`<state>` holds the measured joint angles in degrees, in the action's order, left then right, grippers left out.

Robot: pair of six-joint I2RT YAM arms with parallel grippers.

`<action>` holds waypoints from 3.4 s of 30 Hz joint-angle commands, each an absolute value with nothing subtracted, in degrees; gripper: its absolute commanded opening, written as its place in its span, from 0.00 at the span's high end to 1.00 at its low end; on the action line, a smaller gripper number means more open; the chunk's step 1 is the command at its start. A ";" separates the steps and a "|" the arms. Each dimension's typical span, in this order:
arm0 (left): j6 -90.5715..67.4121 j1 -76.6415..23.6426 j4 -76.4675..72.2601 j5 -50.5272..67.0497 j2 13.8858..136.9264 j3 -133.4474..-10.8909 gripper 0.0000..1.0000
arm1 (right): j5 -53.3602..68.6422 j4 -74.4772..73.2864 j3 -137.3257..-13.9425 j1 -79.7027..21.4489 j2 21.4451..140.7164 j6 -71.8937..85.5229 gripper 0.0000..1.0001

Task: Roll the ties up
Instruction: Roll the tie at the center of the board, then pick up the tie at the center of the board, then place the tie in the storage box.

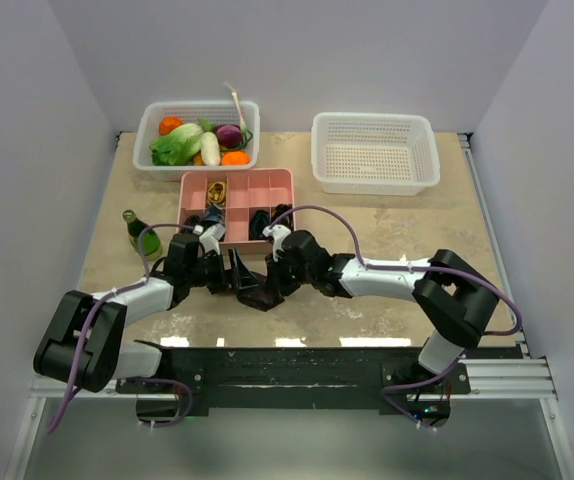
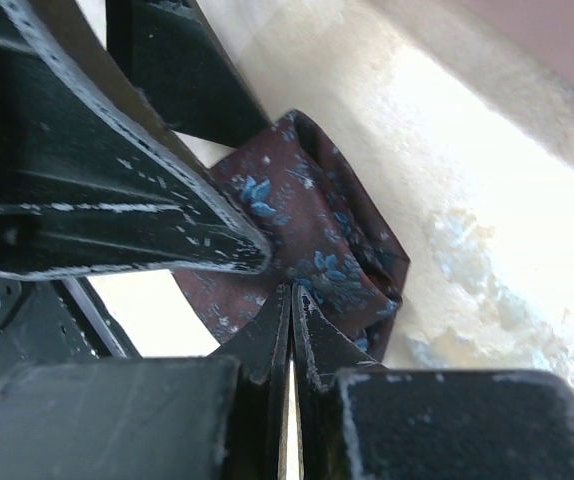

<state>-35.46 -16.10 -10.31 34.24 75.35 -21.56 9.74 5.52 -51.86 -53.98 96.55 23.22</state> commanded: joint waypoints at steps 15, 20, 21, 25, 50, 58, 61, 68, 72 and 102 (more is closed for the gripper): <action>-36.21 -18.63 -14.85 38.14 82.53 -20.39 0.24 | 7.91 6.24 -46.58 -53.96 96.76 24.26 0.98; -36.30 -19.86 -15.82 37.53 83.23 -20.83 0.31 | 6.95 5.80 -46.23 -53.96 96.86 24.00 0.98; -36.39 -20.04 -15.82 37.27 83.32 -21.00 0.33 | 6.60 5.54 -46.23 -53.96 96.77 23.91 0.98; -36.74 -21.35 -16.61 37.44 84.20 -21.71 0.37 | 5.45 4.31 -45.88 -53.96 96.07 23.64 1.00; -37.09 -26.54 -12.05 34.89 81.48 -25.48 0.84 | 6.30 2.46 -49.04 -51.00 87.29 23.46 0.93; -38.06 -24.26 -8.26 34.19 69.27 -29.26 0.84 | 16.34 3.35 -52.20 -42.98 78.32 20.84 0.26; -37.44 -22.50 -6.08 35.07 65.40 -31.28 0.85 | 18.09 2.90 -53.96 -42.80 77.08 17.94 0.02; -33.85 -21.09 -1.23 35.33 58.81 -38.49 0.86 | 27.65 2.37 -58.97 -41.57 78.92 15.12 0.01; -31.55 -20.74 2.46 36.29 57.22 -41.31 0.86 | 32.95 5.01 -60.64 -40.87 79.19 15.73 0.01; -34.89 -20.83 -9.66 44.30 52.91 -36.04 0.87 | 58.89 29.09 -50.98 -36.38 84.63 31.90 0.03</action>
